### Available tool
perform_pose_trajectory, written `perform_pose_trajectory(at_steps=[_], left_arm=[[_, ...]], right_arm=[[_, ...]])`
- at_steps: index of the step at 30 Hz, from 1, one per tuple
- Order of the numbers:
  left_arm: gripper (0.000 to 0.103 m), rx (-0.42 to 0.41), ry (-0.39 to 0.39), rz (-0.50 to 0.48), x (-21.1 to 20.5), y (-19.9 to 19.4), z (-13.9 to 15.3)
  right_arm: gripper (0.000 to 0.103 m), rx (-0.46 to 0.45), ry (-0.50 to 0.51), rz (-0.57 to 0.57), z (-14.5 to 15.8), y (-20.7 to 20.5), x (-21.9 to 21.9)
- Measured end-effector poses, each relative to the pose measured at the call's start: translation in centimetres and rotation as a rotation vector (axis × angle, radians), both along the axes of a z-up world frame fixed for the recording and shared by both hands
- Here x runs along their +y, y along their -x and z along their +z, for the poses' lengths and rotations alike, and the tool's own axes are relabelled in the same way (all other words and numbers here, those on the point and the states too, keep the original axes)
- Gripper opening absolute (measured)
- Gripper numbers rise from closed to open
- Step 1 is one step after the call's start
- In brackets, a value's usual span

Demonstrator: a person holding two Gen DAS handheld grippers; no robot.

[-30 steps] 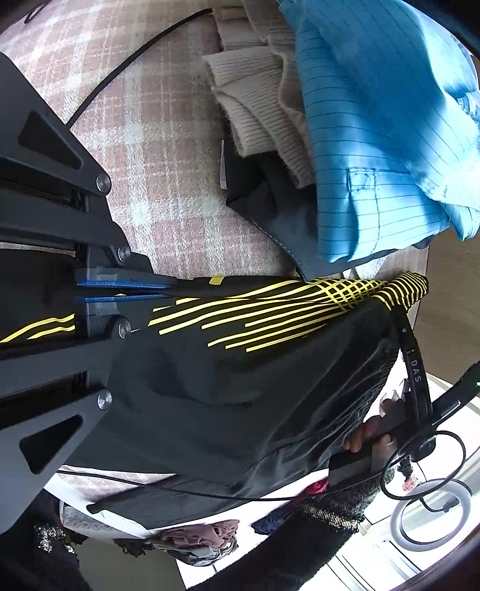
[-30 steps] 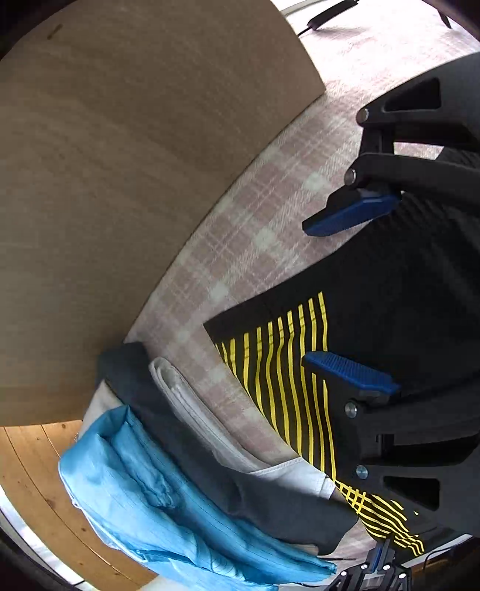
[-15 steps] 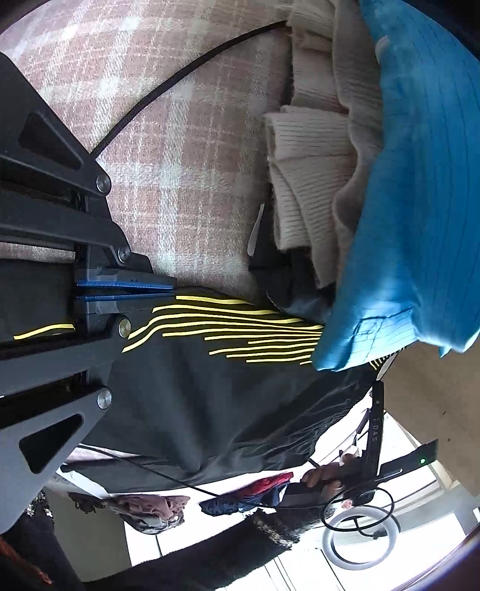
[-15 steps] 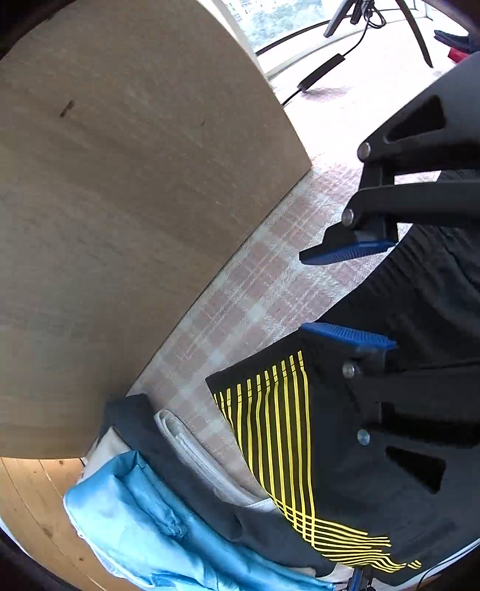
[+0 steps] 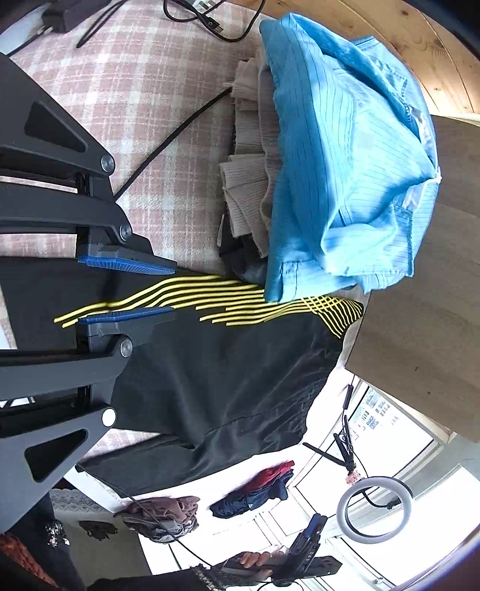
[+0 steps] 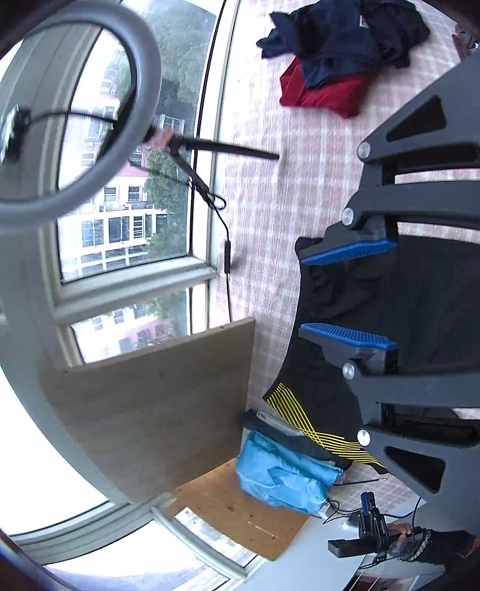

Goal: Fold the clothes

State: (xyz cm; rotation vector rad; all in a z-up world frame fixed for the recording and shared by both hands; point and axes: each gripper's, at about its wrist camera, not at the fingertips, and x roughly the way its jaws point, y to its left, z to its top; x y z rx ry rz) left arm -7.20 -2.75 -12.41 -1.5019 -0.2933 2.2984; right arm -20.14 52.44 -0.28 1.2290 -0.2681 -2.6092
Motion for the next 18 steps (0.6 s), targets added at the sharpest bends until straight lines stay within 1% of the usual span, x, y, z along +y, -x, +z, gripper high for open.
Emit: perform_pose_trajectory(at_steps=[3,4,5,6,8,9,10,11,12,13,15,17,18], left_arm=[[0.016,0.033,0.046,0.007,1.6,-2.7,2.3],[0.016,0.043,0.068,0.011,2.1,-3.9,3.0],[0.019,0.053,0.087,0.021,2.6,-5.2,3.6],[0.019,0.057,0.099,0.031,3.3,-6.5,4.2],[0.019,0.051,0.108,0.044,5.5,-9.0,4.8],[0.019,0.041,0.112,0.042,7.0,-10.2,4.8],[0.022,0.034,0.119,0.036,8.7,-11.4,4.9],[0.025,0.035,0.13,0.019,10.8,-12.7,4.7],[0.027,0.037,0.137,-0.004,13.2,-13.8,4.3],[0.031,0.033,0.14,-0.034,15.7,-14.8,3.8],[0.032,0.015,0.125,-0.083,20.5,-15.8,2.3],[0.032,-0.038,0.097,-0.108,24.5,-16.3,0.4],[0.032,-0.069,0.1,-0.106,26.0,-16.4,-0.8]], right_arm=[[0.038,0.068,0.045,-0.004,2.7,-3.1,4.0],[0.04,0.083,0.065,0.013,3.3,-3.8,5.0],[0.046,0.098,0.086,0.03,3.9,-4.5,6.0],[0.048,0.11,0.106,0.053,4.4,-5.2,6.9],[0.048,0.124,0.138,0.118,5.3,-6.2,8.5],[0.051,0.124,0.138,0.159,5.6,-6.6,9.0],[0.054,0.126,0.129,0.194,5.8,-7.1,9.5],[0.062,0.127,0.112,0.21,5.4,-7.3,9.8],[0.066,0.12,0.099,0.213,4.5,-7.4,9.9],[0.066,0.114,0.086,0.216,3.6,-7.5,10.1],[0.066,0.074,0.08,0.226,0.6,-7.4,9.8],[0.066,0.02,0.078,0.24,-3.1,-7.2,9.2],[0.066,-0.017,0.07,0.25,-5.1,-7.1,8.6]])
